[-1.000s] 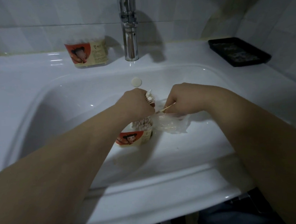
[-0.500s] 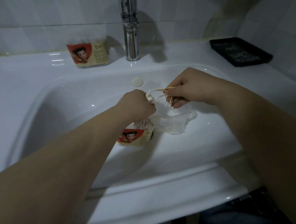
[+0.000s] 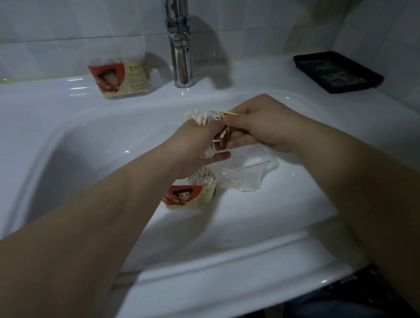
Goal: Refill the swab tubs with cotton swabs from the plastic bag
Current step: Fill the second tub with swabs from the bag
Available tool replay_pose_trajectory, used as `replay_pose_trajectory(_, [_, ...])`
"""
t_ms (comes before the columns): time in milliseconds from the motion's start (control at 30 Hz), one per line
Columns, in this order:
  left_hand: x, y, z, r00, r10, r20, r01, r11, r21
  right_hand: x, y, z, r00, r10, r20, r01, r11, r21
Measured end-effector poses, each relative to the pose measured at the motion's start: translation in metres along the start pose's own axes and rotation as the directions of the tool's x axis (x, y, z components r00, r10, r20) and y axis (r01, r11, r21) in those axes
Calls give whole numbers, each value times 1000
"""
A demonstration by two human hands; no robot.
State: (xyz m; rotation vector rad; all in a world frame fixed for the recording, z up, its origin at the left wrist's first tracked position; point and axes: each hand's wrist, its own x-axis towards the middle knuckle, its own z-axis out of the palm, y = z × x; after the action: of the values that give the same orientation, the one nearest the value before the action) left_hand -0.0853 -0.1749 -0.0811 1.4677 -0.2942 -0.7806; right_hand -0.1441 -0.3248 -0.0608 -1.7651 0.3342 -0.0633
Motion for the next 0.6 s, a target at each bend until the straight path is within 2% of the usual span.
replay_pose_trajectory(100, [-1, 2, 1, 996, -47, 81, 57, 991, -119, 3, 2, 2, 999, -38, -6, 38, 999, 29])
replay_pose_trajectory(167, [-2, 4, 0, 992, -64, 107, 80, 985, -156, 4, 3, 0, 997, -81, -3, 81, 995, -62])
replay_pose_trajectory(267, [-3, 5, -2, 988, -82, 132, 100, 987, -130, 3, 2, -4, 988, -153, 15, 147, 914, -379])
replay_pose_trajectory(467, [-3, 3, -4, 981, -91, 171, 95, 995, -20, 2, 0, -9, 978, -205, 38, 195, 836, -512])
replay_pose_trajectory(600, [-3, 4, -2, 971, -119, 206, 132, 990, -50, 2, 1, -9, 976, -200, 83, 212, 807, -551])
